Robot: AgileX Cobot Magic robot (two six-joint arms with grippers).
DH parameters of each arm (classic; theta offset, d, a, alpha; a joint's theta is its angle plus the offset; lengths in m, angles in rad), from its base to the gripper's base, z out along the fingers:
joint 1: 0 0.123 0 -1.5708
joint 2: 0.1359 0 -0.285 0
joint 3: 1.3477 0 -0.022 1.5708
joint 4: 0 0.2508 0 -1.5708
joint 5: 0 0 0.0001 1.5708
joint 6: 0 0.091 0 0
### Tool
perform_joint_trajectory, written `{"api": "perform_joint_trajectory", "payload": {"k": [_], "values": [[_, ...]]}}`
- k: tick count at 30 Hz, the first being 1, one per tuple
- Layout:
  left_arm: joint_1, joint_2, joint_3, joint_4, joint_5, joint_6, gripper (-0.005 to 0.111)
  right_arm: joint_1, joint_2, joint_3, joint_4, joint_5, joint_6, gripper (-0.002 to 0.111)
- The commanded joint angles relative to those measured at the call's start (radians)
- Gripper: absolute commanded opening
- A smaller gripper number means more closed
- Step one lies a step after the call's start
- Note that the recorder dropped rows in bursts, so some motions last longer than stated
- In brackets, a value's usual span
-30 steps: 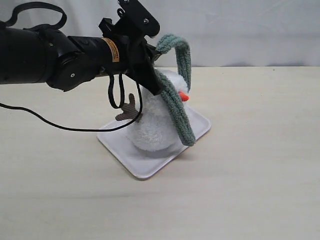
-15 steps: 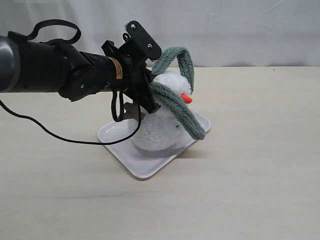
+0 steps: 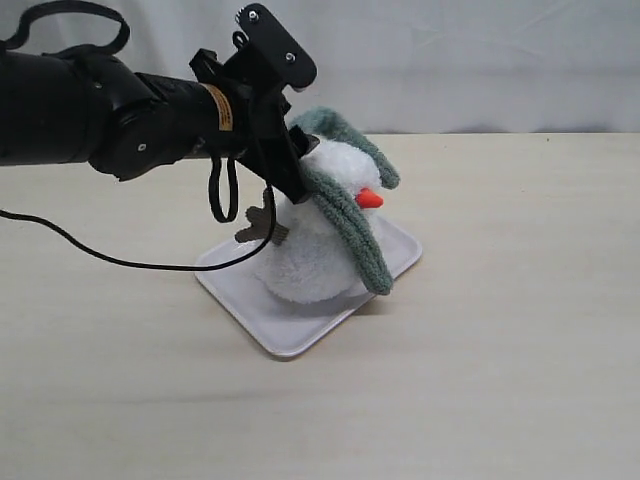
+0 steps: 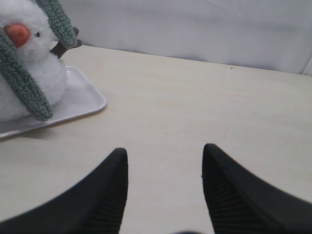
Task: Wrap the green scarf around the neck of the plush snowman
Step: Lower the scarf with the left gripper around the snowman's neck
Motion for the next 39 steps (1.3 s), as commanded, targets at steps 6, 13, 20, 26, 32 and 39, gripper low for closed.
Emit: {"api": "perform_joint_trajectory", "payload": {"k": [6,13,20,26,32,39], "values": [[-0.001,-0.053,0.001,-0.061,0.075,-0.004,0.053,-0.002,-0.005,0.002,0.001,-0.004,0.0,0.046],[-0.028,-0.053,0.001,-0.058,0.099,-0.002,0.052,-0.002,-0.005,0.002,0.001,-0.004,0.0,0.046],[-0.113,-0.053,0.001,-0.058,-0.137,0.115,0.052,-0.002,-0.005,0.002,0.001,-0.004,0.0,0.046],[-0.153,-0.012,-0.046,-0.065,-0.241,0.102,0.052,-0.002,-0.005,0.002,0.001,-0.004,0.0,0.046],[-0.174,0.087,-0.1,-0.052,-0.121,0.118,0.052,-0.002,-0.005,0.002,0.001,-0.004,0.0,0.046],[-0.198,0.159,-0.15,0.025,-0.243,0.22,0.052,-0.002,-0.005,0.002,0.001,-0.004,0.0,0.046]]}}
